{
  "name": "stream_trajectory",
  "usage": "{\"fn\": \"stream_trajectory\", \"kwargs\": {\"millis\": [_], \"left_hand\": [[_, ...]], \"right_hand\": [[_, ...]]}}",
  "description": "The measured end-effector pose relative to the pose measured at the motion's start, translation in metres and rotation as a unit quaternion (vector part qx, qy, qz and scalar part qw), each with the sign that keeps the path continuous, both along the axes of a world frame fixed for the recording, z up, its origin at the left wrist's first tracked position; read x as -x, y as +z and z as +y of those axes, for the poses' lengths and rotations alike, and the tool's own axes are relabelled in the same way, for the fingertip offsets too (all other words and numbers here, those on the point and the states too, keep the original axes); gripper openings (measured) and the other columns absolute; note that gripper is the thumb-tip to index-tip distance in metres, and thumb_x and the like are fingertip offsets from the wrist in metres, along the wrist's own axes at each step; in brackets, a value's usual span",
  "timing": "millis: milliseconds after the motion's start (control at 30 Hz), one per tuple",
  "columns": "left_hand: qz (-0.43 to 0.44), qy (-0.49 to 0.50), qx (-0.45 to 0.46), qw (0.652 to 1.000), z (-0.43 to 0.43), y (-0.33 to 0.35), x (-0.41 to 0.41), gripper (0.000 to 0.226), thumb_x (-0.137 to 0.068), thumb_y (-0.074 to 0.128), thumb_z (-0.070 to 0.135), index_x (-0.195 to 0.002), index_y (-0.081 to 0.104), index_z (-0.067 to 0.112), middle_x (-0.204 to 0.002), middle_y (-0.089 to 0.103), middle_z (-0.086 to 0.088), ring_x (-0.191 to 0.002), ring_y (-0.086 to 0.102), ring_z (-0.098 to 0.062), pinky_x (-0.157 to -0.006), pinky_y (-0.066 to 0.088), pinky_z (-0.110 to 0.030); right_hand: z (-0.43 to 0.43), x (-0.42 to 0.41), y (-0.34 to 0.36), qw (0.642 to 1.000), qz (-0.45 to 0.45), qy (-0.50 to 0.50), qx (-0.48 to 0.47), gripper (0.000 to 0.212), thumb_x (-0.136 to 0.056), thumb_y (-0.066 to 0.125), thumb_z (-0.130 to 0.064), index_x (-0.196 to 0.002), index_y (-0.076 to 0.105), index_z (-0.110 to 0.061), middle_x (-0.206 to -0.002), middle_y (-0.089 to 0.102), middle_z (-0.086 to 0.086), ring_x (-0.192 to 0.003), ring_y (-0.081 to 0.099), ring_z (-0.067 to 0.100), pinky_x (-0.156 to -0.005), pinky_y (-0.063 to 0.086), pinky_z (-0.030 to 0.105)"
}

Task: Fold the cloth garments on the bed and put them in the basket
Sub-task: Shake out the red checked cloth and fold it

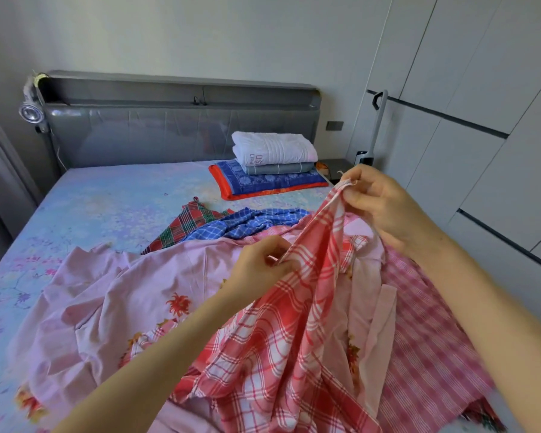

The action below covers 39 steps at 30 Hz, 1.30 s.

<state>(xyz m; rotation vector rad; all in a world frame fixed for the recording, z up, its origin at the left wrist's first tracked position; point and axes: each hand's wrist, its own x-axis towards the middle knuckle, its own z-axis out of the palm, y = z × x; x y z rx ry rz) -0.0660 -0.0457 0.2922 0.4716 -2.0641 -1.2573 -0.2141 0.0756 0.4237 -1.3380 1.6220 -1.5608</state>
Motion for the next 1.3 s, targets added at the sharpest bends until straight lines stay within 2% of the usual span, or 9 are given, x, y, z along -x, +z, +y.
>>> {"fn": "stream_trajectory", "kwargs": {"millis": [133,433,600,700,800,900,1000,1200,1300], "left_hand": [[0.047,0.026,0.036,0.998,0.005,-0.016,0.004,0.031,-0.075,0.071,0.01,-0.074,0.045,0.028,-0.072,0.053,0.018,-0.063,0.046,-0.002,-0.061,0.043,-0.019],[0.014,0.066,0.08,0.994,-0.008,-0.057,0.005,0.023,-0.071,0.063,0.048,-0.078,0.056,0.027,-0.061,0.054,0.004,-0.057,0.044,-0.002,-0.058,0.037,-0.018],[-0.058,0.118,-0.007,0.991,-0.02,-0.077,-0.006,0.023,-0.076,0.076,0.023,-0.067,0.061,0.038,-0.061,0.062,0.017,-0.056,0.054,-0.002,-0.057,0.04,-0.015],[-0.074,0.144,-0.034,0.986,-0.024,-0.075,-0.009,0.019,-0.084,0.068,0.01,-0.071,0.059,0.021,-0.062,0.061,0.011,-0.059,0.054,-0.005,-0.057,0.04,-0.013],[-0.104,0.126,0.018,0.986,-0.025,-0.054,-0.009,0.011,-0.089,0.061,0.01,-0.08,0.057,0.015,-0.066,0.06,0.01,-0.06,0.054,-0.004,-0.055,0.038,-0.014],[-0.136,0.07,0.094,0.984,-0.023,-0.028,-0.01,0.015,-0.089,0.061,0.011,-0.077,0.057,0.019,-0.063,0.056,0.014,-0.056,0.049,0.0,-0.054,0.037,-0.013],[-0.124,0.022,0.142,0.982,-0.017,-0.009,-0.014,0.027,-0.085,0.065,0.008,-0.069,0.053,0.026,-0.059,0.058,0.02,-0.058,0.053,0.005,-0.053,0.036,-0.009],[-0.1,-0.063,0.196,0.974,-0.006,0.022,-0.031,0.03,-0.086,0.064,0.015,-0.077,0.04,0.03,-0.065,0.057,0.014,-0.061,0.05,-0.008,-0.054,0.035,-0.013],[-0.135,-0.084,0.195,0.968,0.005,0.032,-0.041,0.041,-0.087,0.064,0.014,-0.079,0.029,0.032,-0.076,0.07,0.007,-0.06,0.053,-0.006,-0.059,0.044,-0.023]], "right_hand": [[0.004,0.01,0.002,0.997,-0.057,0.013,0.047,0.022,-0.091,0.047,0.0,-0.08,0.058,-0.015,-0.066,0.064,-0.005,-0.066,0.061,0.008,-0.071,0.053,0.02],[-0.002,0.027,0.003,0.982,-0.161,-0.003,0.103,0.04,-0.094,0.038,0.005,-0.072,0.062,-0.018,-0.067,0.061,-0.002,-0.065,0.057,0.012,-0.076,0.049,0.032],[-0.008,0.05,0.005,0.948,-0.248,-0.1,0.174,0.029,-0.089,0.036,0.01,-0.076,0.05,-0.012,-0.058,0.051,-0.001,-0.053,0.045,0.012,-0.054,0.041,0.023],[-0.01,0.058,-0.01,0.963,0.046,-0.255,0.073,0.03,-0.084,0.036,0.01,-0.073,0.055,-0.011,-0.051,0.047,-0.006,-0.047,0.039,0.009,-0.049,0.029,0.023],[-0.01,0.041,-0.044,0.858,0.45,-0.237,-0.071,0.026,-0.092,0.045,-0.033,-0.085,0.064,-0.017,-0.053,0.05,-0.01,-0.051,0.048,0.015,-0.056,0.037,0.026],[-0.012,0.012,-0.068,0.774,0.593,-0.111,-0.191,0.074,-0.068,0.034,-0.087,-0.112,0.063,-0.035,-0.074,0.069,-0.006,-0.075,0.064,0.017,-0.069,0.045,0.029],[-0.022,-0.008,-0.087,0.742,0.638,-0.033,-0.202,0.078,-0.063,0.049,-0.082,-0.128,0.053,-0.04,-0.097,0.072,-0.002,-0.093,0.064,0.022,-0.079,0.043,0.033],[-0.028,-0.024,-0.081,0.768,0.597,0.044,-0.23,0.068,-0.059,0.045,-0.071,-0.125,0.046,-0.054,-0.086,0.068,-0.005,-0.083,0.06,0.015,-0.065,0.032,0.029],[-0.022,-0.033,-0.075,0.79,0.547,0.096,-0.262,0.043,-0.068,0.063,-0.062,-0.1,0.065,-0.033,-0.077,0.064,-0.005,-0.076,0.055,0.012,-0.068,0.042,0.032]]}}
